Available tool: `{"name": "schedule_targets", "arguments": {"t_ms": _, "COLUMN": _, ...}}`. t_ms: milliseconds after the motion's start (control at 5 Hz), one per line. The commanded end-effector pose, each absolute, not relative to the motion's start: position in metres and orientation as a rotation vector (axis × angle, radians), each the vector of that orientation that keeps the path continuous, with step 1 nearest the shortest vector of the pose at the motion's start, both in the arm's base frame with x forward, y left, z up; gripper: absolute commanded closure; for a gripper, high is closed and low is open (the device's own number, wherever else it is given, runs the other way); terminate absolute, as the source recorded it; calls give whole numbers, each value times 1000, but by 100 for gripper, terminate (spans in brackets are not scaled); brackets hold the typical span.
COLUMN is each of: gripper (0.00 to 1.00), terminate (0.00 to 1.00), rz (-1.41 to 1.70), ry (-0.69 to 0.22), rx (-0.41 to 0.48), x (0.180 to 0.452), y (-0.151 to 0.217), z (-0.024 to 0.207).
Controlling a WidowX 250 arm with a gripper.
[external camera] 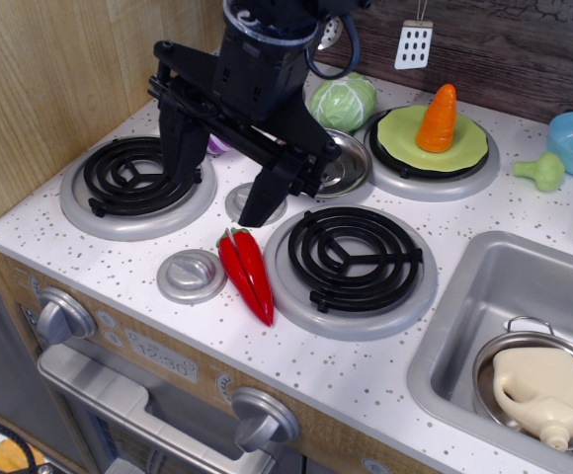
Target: Take carrot off plate
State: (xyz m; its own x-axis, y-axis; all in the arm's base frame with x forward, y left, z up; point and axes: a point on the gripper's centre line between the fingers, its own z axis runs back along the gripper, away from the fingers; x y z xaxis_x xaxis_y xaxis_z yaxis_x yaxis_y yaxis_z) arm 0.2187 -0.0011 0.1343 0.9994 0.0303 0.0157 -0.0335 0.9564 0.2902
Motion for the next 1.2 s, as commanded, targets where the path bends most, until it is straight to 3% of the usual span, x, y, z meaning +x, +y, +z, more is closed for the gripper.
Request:
{"name": "schedule_targets", "arguments": {"t_ms": 0, "gripper": 0, "terminate": 0, "rz": 32, "ry": -11, "rx": 295, "x": 219, "y": -1, "z": 134}}
{"name": "schedule_targets", "arguments": {"t_ms": 200, "gripper": 0, "terminate": 0, "rz": -39, "ry": -101, "rx": 304, "x": 251, "y": -9, "z": 136}}
{"name": "schedule_targets", "arguments": {"t_ms": 600, "gripper": 0, "terminate": 0, "rz": 10, "ry": -335, "rx": 266, "x": 315, "y": -40, "z": 112}}
{"name": "schedule_targets", "arguments": {"t_ms": 1000, "gripper": 0, "terminate": 0, "rz": 10, "ry": -430, "rx": 227, "x": 361, "y": -53, "z": 107}}
